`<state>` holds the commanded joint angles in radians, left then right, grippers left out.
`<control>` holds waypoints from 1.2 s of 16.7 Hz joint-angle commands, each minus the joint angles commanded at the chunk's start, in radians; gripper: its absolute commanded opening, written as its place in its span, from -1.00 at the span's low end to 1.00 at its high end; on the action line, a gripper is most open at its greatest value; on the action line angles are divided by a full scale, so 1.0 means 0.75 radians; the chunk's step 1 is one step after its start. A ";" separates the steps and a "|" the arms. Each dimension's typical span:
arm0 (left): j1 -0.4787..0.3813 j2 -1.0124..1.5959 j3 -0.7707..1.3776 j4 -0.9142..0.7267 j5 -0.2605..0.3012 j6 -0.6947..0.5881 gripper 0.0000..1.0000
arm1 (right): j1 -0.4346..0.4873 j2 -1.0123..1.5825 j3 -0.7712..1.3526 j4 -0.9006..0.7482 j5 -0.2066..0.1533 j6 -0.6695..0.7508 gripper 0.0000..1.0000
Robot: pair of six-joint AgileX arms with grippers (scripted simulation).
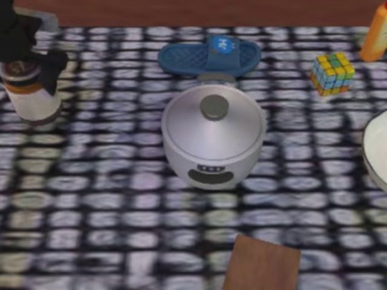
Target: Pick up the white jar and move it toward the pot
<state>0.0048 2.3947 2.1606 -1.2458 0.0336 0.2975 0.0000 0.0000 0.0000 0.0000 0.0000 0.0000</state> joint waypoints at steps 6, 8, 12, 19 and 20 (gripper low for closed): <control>0.020 -0.422 -0.344 -0.055 -0.003 0.005 -1.00 | 0.000 0.000 0.000 0.000 0.000 0.000 1.00; 0.025 -0.489 -0.410 -0.069 -0.004 0.006 -1.00 | 0.000 0.000 0.000 0.000 0.000 0.000 1.00; 0.026 -0.503 -0.423 -0.072 -0.004 0.006 -1.00 | 0.000 0.000 0.000 0.000 0.000 0.000 1.00; -0.096 -0.462 -0.442 -0.020 -0.025 -0.204 -1.00 | 0.000 0.000 0.000 0.000 0.000 0.000 1.00; -0.134 -0.452 -0.450 -0.003 -0.032 -0.277 -1.00 | 0.000 0.000 0.000 0.000 0.000 0.000 1.00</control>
<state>-0.0954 2.0557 1.8231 -1.2479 0.0095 0.0899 0.0000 0.0000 0.0000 0.0000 0.0000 0.0000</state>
